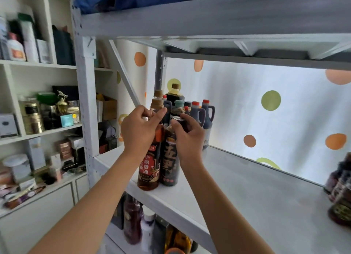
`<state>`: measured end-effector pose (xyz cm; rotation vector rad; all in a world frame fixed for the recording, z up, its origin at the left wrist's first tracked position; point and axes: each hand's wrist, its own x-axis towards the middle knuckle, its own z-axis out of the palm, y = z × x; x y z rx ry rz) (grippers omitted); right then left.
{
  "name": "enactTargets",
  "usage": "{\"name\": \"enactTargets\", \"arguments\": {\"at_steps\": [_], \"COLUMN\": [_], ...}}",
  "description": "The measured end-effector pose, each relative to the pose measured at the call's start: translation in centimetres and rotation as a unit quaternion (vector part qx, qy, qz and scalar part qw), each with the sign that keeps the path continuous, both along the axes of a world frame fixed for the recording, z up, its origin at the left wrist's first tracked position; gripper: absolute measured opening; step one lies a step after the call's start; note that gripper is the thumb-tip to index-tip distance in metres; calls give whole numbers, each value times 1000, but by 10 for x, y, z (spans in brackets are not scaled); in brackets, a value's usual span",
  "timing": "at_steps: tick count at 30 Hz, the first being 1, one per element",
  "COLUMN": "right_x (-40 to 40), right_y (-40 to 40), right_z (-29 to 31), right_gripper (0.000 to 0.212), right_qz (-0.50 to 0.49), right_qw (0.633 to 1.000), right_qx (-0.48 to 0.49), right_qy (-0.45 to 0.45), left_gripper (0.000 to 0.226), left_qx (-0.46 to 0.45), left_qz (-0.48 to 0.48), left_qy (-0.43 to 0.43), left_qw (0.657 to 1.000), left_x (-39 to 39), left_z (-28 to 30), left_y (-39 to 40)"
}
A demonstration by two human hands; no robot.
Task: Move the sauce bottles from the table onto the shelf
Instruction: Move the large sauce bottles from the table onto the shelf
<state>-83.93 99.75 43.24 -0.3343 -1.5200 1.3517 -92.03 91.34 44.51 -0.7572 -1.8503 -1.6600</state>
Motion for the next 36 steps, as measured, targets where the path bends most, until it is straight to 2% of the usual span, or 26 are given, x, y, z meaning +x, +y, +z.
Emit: {"name": "enactTargets", "arguments": {"at_steps": [5,9,14,15,18,19,22,24,28,32,36], "right_x": [-5,2,13,16,25,28,33,32,26,21,10], "right_y": [0,4,4,5,9,9,7,9,20,36,49], "right_z": [-5,-13,-23,-28,-47,-52,-62,-70,-74,-74,-78], "right_gripper": [32,36,43,48,86,89,63,54,51,48,53], "right_qz": [13,71,98,91,86,84,49,38,15,-34,-69], "right_qw": [1000,997,989,987,977,973,958,956,958,952,948], "right_qx": [26,18,95,112,128,128,132,118,110,120,134], "right_qy": [-11,-6,-48,-71,-149,-172,-250,-267,-265,-279,-279], "left_gripper": [45,36,68,72,80,83,85,82,78,64,68], "left_qx": [23,-4,-92,-103,-161,-180,-222,-244,-242,-195,-165], "left_qz": [-39,-178,-240,-237,-180,-164,-163,-171,-189,-173,-141], "left_qy": [-41,-84,-69,-70,-60,-62,-71,-87,-110,-117,-123], "left_qw": [998,980,964,964,969,968,959,951,945,958,968], "left_x": [-5,-6,-11,-10,-10,-10,-8,-7,-9,-13,-23], "left_z": [-9,-29,-67,-74,-91,-93,-82,-73,-70,-80,-84], "left_y": [-2,-14,-34,-37,-46,-49,-53,-52,-39,-10,25]}}
